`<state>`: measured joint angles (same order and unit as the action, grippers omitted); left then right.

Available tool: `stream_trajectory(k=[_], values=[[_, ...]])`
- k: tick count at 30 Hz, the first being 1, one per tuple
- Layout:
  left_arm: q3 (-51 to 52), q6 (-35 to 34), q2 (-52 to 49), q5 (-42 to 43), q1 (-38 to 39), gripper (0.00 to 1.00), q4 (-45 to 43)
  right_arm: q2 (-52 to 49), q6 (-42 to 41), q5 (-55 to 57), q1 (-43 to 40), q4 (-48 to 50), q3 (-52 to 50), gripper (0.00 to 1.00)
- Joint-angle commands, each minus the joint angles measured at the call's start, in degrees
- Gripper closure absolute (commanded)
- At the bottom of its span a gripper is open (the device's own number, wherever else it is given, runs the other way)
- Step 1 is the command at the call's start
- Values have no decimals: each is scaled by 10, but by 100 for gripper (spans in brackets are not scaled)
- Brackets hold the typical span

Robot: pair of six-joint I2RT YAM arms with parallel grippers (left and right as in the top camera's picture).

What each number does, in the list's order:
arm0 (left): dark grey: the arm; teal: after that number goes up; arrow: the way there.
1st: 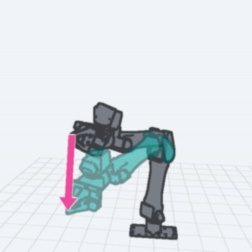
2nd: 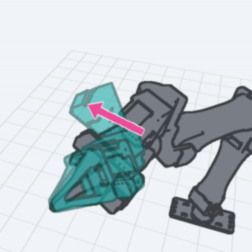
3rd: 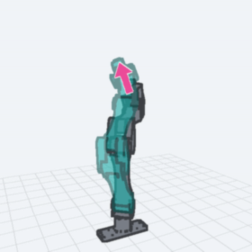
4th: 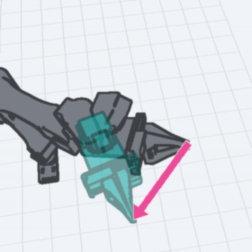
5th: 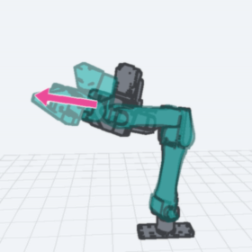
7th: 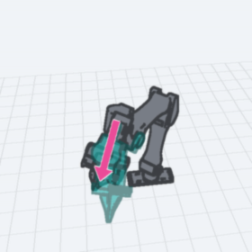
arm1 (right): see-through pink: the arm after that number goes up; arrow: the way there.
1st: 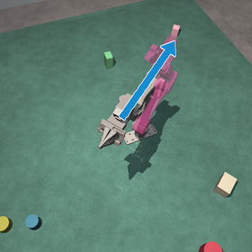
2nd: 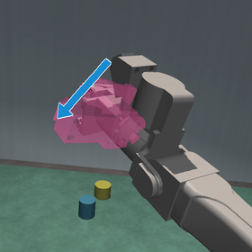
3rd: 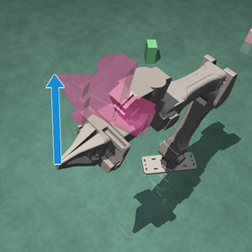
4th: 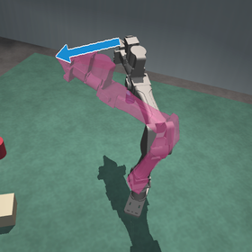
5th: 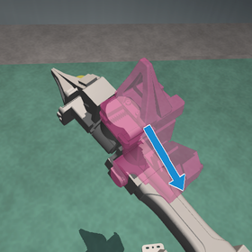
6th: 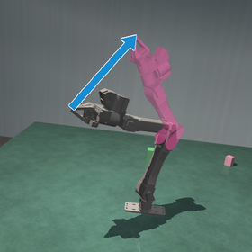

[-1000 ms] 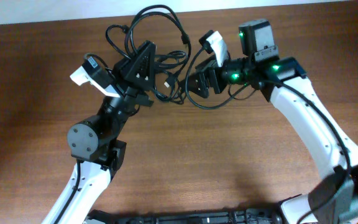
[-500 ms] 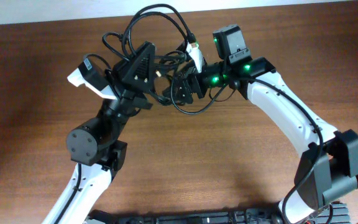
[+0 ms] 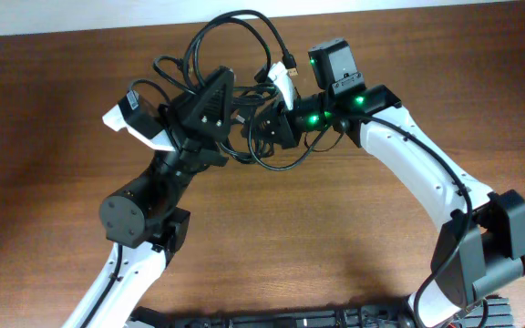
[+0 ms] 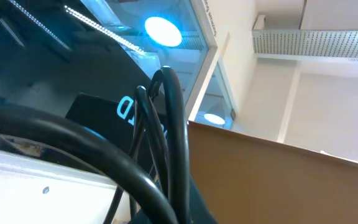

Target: Untangle cables

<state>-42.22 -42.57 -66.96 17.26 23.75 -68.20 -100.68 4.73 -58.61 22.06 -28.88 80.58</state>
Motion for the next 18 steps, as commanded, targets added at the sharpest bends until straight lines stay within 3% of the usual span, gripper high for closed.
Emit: stream_trajectory(k=[1,3,5,8,9,11,12,14,17,18], values=[[-8,-3,12,-10,-54,100,-1,-4,6,-8,-24,-65,0,96],[-8,-3,12,-15,-111,100,19,-4,38,-12,-46,-129,0,96],[-8,-2,12,-52,-139,100,102,-4,40,-12,-45,-138,0,96],[-8,-3,12,-137,-154,100,330,1,40,-12,-45,-138,0,96],[-8,-3,12,-142,-154,85,374,4,40,-12,-45,-138,0,96],[-8,-3,12,-141,-154,65,468,18,40,-27,-45,-138,0,96],[-8,-3,12,-140,-154,38,508,27,40,-39,-45,-138,0,96],[-8,-2,12,-92,-154,2,545,40,40,-53,-46,-138,0,96],[-8,0,12,-51,-154,1,581,49,38,-53,-46,-137,1,96],[-8,36,12,-21,-154,1,575,49,38,-57,-47,-138,2,96]])
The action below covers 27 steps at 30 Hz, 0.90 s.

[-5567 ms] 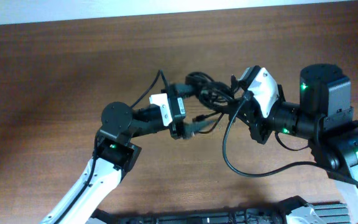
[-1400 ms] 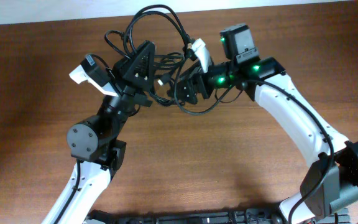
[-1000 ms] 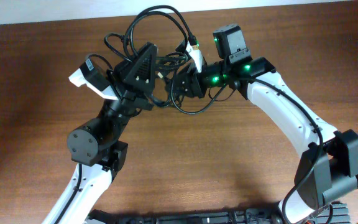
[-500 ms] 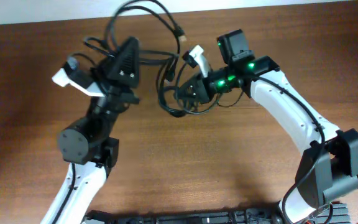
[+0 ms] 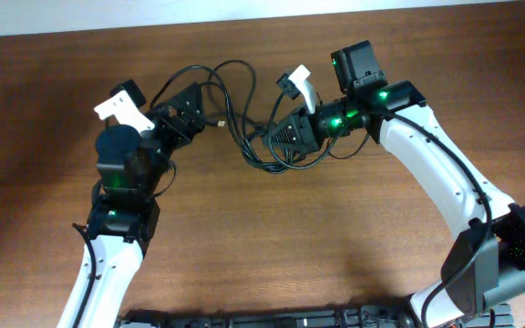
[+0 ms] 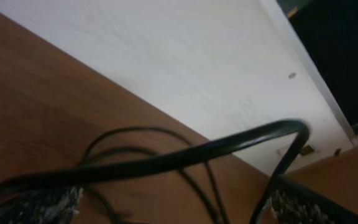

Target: Untangle cables

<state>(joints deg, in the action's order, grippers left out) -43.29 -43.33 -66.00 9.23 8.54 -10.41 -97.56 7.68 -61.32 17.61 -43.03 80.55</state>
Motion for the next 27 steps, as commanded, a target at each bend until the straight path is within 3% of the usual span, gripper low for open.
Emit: stream_trajectory(k=[1,2,6,7,8,9,13,15,16,20,22,25,27], values=[[3,111,2,107,-2,1,-8,17,8,-52,-10,4,3,96],[3,164,2,137,-2,1,2,17,8,-67,-24,3,4,96],[3,241,7,160,-2,1,57,17,8,-117,-76,3,5,96],[3,342,14,236,-2,1,67,17,8,-120,-88,3,5,96],[3,486,20,328,5,1,75,17,8,-122,-91,3,5,96],[3,565,21,365,9,1,87,17,8,-129,-91,3,5,96],[3,856,21,440,13,1,126,17,9,-156,-91,3,5,96],[3,1057,28,481,13,5,100,17,8,-211,-91,3,5,96],[3,1101,36,503,13,5,74,17,8,-242,-91,3,5,96],[3,1111,44,501,13,2,-24,17,-26,-276,-73,-15,5,96],[3,1111,42,501,13,3,-14,17,-26,-276,-51,-18,5,96],[3,1111,42,554,13,10,21,17,-26,-276,-44,-18,5,96],[3,1111,42,599,13,23,33,17,-26,-276,-44,-18,5,96]])
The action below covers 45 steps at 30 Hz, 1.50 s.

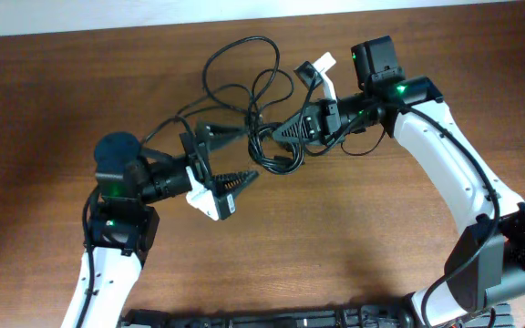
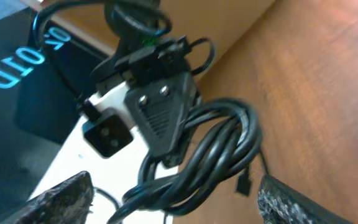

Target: Untangle cables

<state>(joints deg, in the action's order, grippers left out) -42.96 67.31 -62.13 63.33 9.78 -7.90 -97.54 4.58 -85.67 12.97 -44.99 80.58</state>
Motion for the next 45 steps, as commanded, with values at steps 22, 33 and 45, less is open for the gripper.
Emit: stream_trajectory(k=[22,33,45], values=[[-1,5,3,-81,30,59,116,17,5,-33,33,-1,5,96],[-1,5,1,-122,63,88,61,17,4,-33,58,-1,5,96],[-1,4,1,-150,63,100,50,17,5,-22,54,2,5,45]])
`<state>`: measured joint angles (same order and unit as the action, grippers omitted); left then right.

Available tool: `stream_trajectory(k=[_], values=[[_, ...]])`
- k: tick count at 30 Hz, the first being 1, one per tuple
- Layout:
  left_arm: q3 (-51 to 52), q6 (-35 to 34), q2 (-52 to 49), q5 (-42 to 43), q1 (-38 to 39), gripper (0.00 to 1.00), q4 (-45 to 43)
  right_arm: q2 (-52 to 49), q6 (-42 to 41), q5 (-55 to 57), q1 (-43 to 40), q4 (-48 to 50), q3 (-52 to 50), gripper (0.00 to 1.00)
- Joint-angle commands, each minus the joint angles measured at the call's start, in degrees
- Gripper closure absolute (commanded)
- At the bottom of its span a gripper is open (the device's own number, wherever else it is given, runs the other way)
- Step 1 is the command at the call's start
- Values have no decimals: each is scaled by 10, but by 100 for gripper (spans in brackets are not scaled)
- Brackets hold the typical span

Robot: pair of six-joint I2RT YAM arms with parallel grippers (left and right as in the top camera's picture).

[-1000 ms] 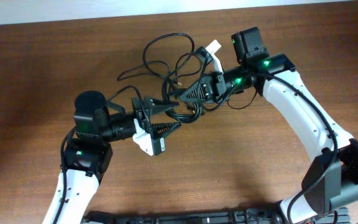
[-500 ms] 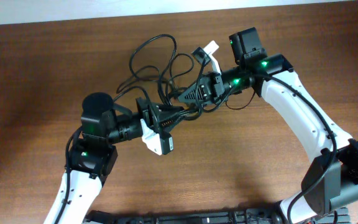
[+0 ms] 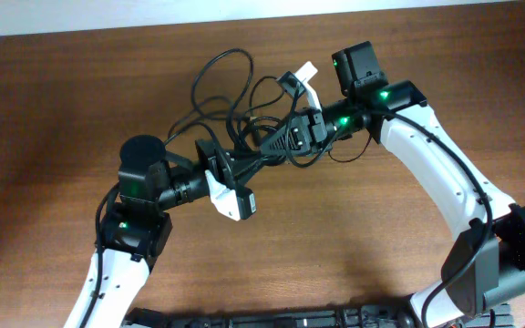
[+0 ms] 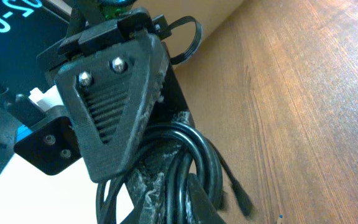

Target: Untangle cables

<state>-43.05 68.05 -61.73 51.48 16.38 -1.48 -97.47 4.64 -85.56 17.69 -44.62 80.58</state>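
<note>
A tangle of black cables (image 3: 219,87) hangs between both arms over the brown table (image 3: 363,264), its loops spreading toward the far edge. A white plug (image 3: 304,75) sticks up near the right arm. My left gripper (image 3: 249,161) is shut on the coiled bundle (image 4: 194,155), its fingers (image 4: 166,186) pressed against the strands in the left wrist view. My right gripper (image 3: 287,143) grips the same bundle just beyond, and one of its ribbed black fingers (image 4: 110,102) fills that view. A small black plug (image 4: 241,200) dangles over the wood.
The table's far edge (image 3: 108,32) meets a white strip at the top of the overhead view. A black rack (image 3: 290,319) runs along the near edge between the arm bases.
My left gripper was open with its fingers spread beside the bundle. It now sits further right and is shut on the bundle right next to the right gripper. The right gripper has shifted slightly left.
Both grippers were close together in the tangle near the far edge. Then the left arm stood apart to the left with cable stretched between them. Then the left gripper was open below the bundle held by the right. Now both grip the bundle.
</note>
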Motion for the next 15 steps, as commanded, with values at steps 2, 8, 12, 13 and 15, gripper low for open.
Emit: stream_trajectory(k=[2,8,12,13,15], values=[[0,-8,-3,-31,-3,100,-14,16,4,-23,-2,-2,5,30],[0,-130,-3,-65,-4,100,-33,17,-7,226,-64,-23,5,7],[0,-319,-3,-66,-4,100,-108,29,-4,348,-92,-19,14,5],[0,-353,-3,-68,-4,100,-117,44,38,353,-95,-19,15,5],[0,-433,-3,-81,-4,100,-132,104,77,429,-94,-15,15,2]])
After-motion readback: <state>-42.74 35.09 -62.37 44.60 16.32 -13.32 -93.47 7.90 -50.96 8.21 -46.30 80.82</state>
